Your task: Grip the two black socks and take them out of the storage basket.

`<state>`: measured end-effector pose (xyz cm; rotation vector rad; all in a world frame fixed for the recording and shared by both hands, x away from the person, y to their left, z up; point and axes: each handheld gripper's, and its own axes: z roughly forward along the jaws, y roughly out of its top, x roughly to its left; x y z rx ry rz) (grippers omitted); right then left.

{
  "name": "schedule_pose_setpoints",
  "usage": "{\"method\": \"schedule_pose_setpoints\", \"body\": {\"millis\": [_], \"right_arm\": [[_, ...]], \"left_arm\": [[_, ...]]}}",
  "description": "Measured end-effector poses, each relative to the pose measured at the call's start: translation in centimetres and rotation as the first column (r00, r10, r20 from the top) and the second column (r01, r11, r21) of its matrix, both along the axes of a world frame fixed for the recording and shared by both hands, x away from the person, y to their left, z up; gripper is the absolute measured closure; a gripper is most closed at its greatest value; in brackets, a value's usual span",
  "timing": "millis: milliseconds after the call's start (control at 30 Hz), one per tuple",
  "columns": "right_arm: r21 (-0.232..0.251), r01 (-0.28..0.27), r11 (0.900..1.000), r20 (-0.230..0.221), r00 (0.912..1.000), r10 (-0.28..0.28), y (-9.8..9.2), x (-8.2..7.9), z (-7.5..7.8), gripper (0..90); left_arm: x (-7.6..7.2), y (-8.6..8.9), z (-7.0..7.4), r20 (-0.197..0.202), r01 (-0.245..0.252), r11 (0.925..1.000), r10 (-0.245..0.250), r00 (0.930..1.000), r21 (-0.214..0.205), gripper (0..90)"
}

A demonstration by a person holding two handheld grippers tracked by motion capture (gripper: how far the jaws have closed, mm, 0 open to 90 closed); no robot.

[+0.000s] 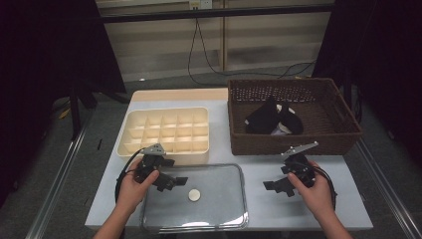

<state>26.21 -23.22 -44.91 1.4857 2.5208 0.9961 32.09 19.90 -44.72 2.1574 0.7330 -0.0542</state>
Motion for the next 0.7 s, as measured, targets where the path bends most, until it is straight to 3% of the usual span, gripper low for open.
{"method": "schedule_pose_setpoints", "body": {"millis": [400, 700], "right_arm": [[-0.044, -0.035, 0.9984, -0.044, 0.9985, 0.033, -0.1, 0.9, 1.8, 4.1], [-0.064, -0.073, 0.9953, -0.065, 0.9955, 0.069, -0.1, 1.7, 3.4, 4.1]], "left_arm": [[0.0, 0.1, 0.1, -0.003, 0.006, 0.9999, -0.006, 1.0, -0.012, 5.7], [0.0, 0.2, -0.1, -0.008, 0.009, 1.0, -0.009, 0.9999, 0.003, 5.7]]}}
